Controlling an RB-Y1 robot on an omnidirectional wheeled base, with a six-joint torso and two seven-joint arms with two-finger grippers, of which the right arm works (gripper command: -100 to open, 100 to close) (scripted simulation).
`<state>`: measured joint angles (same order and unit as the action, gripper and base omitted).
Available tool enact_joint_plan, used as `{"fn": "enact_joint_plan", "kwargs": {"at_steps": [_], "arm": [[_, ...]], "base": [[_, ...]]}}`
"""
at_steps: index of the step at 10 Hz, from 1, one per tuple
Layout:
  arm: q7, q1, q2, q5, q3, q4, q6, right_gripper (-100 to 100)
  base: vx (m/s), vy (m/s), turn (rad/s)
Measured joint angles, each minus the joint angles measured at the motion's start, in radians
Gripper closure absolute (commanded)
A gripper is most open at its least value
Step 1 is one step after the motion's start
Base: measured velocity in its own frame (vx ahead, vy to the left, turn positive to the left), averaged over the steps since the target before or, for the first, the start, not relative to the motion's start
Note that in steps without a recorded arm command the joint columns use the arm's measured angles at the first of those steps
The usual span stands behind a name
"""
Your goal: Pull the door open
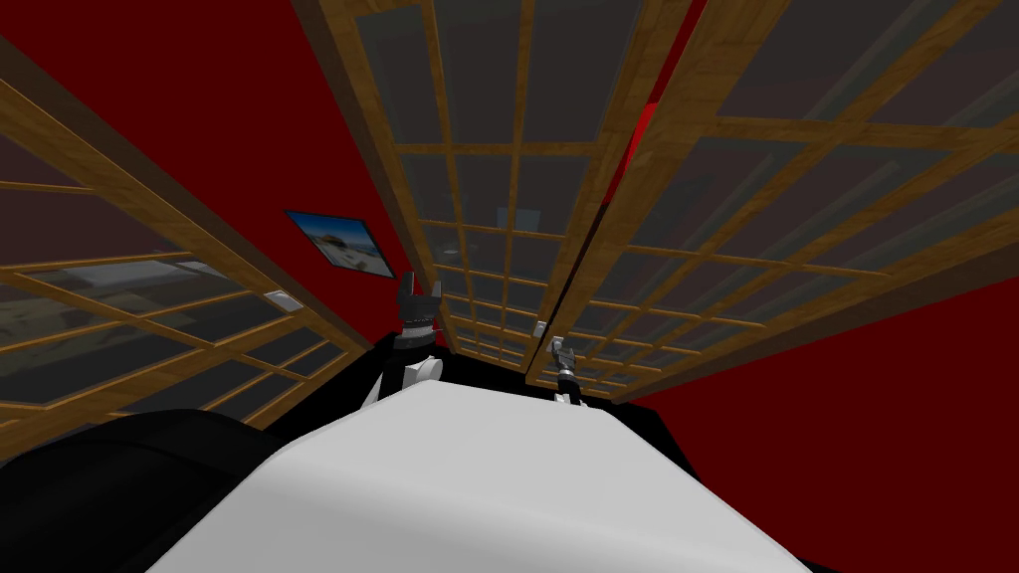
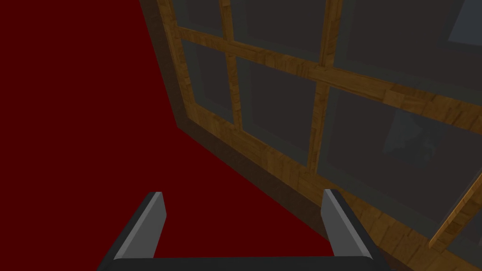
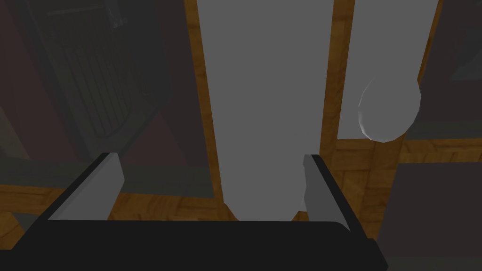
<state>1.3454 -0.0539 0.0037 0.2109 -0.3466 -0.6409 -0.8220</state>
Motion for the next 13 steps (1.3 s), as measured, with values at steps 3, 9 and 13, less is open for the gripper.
{"fn": "enact_joint_plan", "kwargs": {"at_steps": [3,9,13], "arm": [[-0.004,-0.019,-0.012,-0.007,-0.009,0.056,-0.040,100],[-0.085,-0.003,-0.027,-0.022,-0.015,0.072,-0.046,100],[-0.091,0.019,-0.022,-0.017,-0.006,0.015,-0.005,100]], "base": [[-0.008,0.008,0.018],[-0.014,0.011,0.003],[0.005,-0.005,-0.005]]}}
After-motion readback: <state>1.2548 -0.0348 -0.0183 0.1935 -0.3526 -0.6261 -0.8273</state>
